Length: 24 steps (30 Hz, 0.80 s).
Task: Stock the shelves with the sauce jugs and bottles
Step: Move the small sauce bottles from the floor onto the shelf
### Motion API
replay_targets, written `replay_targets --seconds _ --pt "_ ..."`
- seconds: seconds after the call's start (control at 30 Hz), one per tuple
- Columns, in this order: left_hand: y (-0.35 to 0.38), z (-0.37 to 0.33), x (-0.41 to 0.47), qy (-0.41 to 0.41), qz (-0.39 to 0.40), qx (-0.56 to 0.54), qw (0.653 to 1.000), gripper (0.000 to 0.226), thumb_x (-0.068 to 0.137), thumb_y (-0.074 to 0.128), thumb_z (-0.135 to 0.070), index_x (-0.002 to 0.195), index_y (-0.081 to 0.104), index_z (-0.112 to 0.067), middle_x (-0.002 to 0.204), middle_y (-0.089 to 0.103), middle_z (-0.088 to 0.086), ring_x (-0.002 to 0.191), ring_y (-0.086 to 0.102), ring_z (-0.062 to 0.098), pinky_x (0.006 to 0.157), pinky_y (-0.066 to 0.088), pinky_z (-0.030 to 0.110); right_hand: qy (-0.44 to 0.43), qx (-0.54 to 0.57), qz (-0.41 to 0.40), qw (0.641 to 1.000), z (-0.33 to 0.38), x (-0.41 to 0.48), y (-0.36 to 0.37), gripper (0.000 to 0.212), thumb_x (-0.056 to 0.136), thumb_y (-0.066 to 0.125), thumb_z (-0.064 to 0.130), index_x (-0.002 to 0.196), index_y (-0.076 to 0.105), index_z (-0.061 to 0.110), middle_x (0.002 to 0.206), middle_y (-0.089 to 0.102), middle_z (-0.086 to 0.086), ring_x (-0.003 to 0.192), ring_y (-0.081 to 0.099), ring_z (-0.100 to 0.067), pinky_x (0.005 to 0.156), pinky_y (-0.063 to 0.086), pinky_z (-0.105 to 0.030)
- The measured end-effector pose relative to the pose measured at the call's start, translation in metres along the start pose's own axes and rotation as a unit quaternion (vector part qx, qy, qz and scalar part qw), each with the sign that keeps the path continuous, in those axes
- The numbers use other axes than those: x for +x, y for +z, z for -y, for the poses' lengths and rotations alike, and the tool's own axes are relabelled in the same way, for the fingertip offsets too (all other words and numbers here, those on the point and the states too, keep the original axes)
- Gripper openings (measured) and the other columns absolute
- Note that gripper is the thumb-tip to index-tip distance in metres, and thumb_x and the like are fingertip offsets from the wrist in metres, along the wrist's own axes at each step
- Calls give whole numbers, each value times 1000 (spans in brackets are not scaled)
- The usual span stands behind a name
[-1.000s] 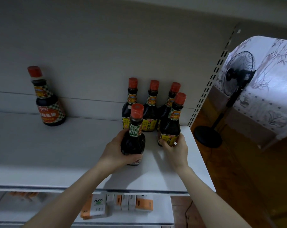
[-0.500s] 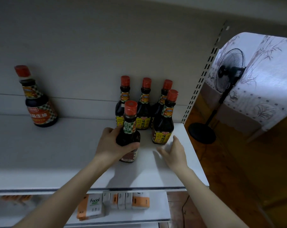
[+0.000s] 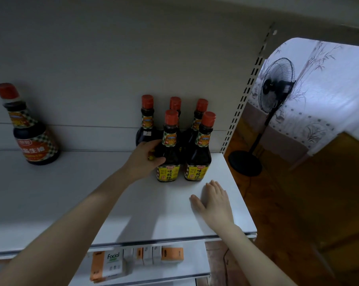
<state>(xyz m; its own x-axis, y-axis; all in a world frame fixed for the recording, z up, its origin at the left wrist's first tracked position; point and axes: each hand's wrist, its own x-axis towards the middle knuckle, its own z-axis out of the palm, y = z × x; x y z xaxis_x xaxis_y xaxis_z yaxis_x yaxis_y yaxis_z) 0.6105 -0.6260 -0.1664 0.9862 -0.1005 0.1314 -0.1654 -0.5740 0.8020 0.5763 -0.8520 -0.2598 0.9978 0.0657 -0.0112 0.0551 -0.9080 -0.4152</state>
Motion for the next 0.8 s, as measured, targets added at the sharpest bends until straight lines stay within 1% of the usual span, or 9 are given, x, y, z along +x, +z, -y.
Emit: replay_targets --seconds 0.07,0.13,0.2,0.3,0.43,0.53,0.67,0.73,0.8 --pt "2 0 1 2 -3 1 1000 45 83 62 -1 127 53 -9 117 62 10 100 55 14 75 38 -1 1 3 2 1000 0 0 0 72 76 27 63 106 50 2 123 50 -20 124 39 -30 105 31 -45" --pt "3 2 1 3 -7 -3 1000 48 81 62 -12 128 53 -13 120 60 10 109 55 20 87 41 15 -2 9 2 1000 0 0 1 74 76 26 63 109 49 2 134 46 -17 133 32 -28 111 26 -44" --pt "4 2 0 2 -8 -4 1000 50 81 62 -14 130 51 -15 121 59 12 114 52 25 92 40 26 -3 12 5 1000 0 0 1 72 76 26 63 108 48 2 141 41 -15 138 26 -27 113 23 -44" --pt "7 1 -1 -11 -20 -6 1000 52 84 61 -4 133 47 -15 122 54 13 118 47 24 93 34 22 -5 17 -5 1000 0 0 1 61 78 32 59 100 48 4 131 47 -17 133 33 -31 111 26 -45" --pt "7 4 1 -15 -15 -7 1000 54 85 61 -5 135 45 -16 126 51 15 121 46 26 97 35 25 -13 16 -6 1000 2 -1 0 68 75 27 61 106 48 4 141 41 -16 138 27 -29 114 22 -43" --pt "9 1 2 -29 -3 -22 999 55 86 60 -8 137 42 -18 129 47 14 121 47 25 99 36 26 -17 24 -9 1000 3 -2 -1 60 77 30 59 101 47 7 140 41 -15 138 27 -28 114 22 -43" --pt "13 -1 6 -25 17 -24 999 59 79 60 -24 136 45 -21 128 51 12 120 49 24 104 40 43 -26 23 0 999 4 -3 -3 52 79 33 55 98 46 8 141 40 -12 139 23 -25 116 17 -40" --pt "15 2 8 -30 17 -22 999 58 79 60 -25 135 45 -23 127 52 11 118 50 24 103 41 45 -31 18 -6 999 5 -4 -5 46 81 38 52 94 46 8 133 45 -13 136 28 -26 113 19 -38" --pt "16 5 11 -33 14 -19 999 63 73 55 -34 135 45 -26 126 53 9 117 51 22 103 42 44 -32 16 -11 999 4 -4 -5 39 84 44 48 89 45 9 124 49 -12 132 33 -26 112 22 -38"
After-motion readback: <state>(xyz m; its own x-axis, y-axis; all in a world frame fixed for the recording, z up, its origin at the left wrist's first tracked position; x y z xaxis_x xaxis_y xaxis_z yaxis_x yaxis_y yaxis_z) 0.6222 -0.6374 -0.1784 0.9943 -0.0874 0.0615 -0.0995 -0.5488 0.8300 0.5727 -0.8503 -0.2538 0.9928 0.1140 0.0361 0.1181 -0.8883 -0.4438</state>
